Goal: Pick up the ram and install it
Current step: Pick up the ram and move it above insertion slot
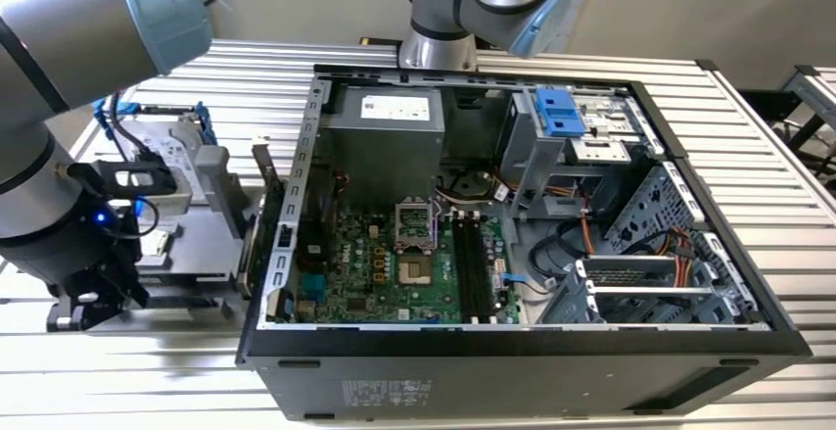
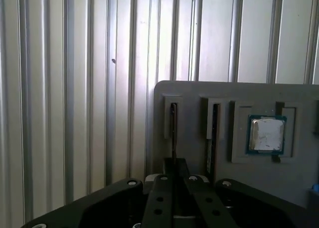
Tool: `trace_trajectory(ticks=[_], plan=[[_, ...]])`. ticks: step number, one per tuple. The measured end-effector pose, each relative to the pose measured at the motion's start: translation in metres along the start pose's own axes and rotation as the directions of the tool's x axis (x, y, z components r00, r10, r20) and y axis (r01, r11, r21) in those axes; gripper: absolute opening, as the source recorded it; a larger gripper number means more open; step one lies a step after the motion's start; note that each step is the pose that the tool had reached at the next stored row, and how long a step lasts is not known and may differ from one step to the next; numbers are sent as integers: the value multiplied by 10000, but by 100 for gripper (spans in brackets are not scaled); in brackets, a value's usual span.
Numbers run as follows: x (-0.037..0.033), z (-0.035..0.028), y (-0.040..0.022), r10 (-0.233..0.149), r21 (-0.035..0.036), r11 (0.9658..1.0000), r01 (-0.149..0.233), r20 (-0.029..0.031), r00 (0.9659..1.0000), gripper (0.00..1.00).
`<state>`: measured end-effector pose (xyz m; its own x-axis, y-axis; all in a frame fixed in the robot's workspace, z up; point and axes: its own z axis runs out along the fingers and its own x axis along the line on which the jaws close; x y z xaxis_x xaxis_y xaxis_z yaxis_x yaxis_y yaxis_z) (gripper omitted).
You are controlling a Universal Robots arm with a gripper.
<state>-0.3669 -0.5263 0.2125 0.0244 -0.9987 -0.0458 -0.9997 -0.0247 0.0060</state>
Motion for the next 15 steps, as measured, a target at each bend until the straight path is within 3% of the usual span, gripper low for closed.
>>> trace_trajectory(ticks=[15], plan=[[-9,-214,1,-1,1,10000,1,0,10000,0]])
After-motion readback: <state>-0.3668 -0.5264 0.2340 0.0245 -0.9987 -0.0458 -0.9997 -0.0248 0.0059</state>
